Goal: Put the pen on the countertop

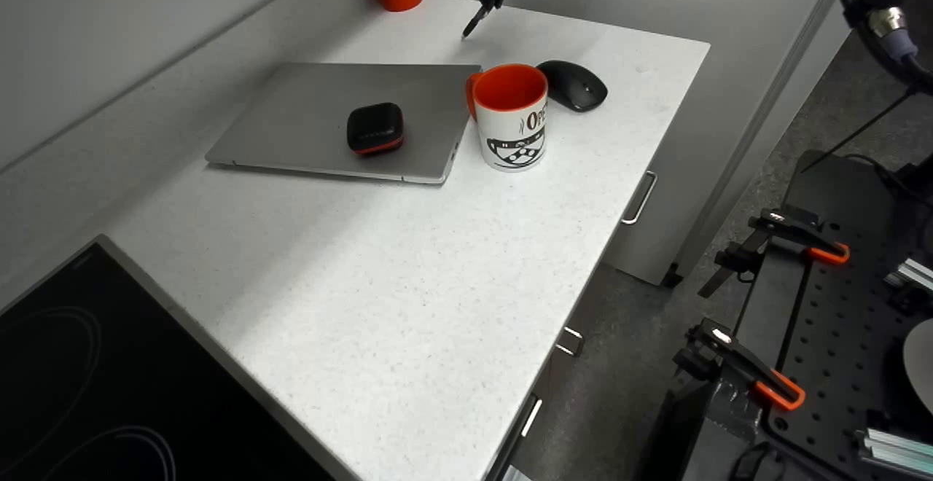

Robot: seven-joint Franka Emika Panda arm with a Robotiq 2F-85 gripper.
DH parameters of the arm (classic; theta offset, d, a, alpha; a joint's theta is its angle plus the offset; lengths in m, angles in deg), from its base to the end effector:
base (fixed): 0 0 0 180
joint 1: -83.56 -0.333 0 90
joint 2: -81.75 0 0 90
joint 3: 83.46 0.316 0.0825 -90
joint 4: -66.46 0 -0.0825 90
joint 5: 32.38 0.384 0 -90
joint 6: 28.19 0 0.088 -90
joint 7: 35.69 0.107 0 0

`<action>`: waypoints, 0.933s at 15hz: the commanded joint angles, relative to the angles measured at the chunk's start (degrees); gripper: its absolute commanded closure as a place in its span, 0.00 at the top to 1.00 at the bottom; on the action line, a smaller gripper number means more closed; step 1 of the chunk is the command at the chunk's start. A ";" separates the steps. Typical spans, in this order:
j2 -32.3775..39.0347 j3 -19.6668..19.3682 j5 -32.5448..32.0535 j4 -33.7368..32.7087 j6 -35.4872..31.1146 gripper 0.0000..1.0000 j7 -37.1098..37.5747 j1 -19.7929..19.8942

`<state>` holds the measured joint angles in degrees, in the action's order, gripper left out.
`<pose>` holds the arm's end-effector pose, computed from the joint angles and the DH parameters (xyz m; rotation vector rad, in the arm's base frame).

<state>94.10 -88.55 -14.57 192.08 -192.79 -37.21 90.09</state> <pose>0.5759 -0.1347 0.3368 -2.9027 0.6646 -0.7209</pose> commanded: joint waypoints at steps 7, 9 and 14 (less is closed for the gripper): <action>3.13 -1.18 -3.10 -7.34 22.21 0.26 1.40 2.75; 2.94 -0.82 -1.75 -8.32 23.94 0.35 0.35 3.21; 1.70 -0.58 -0.99 -9.30 23.84 0.78 0.09 3.22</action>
<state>96.13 -89.62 -16.18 184.78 -171.00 -37.32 92.68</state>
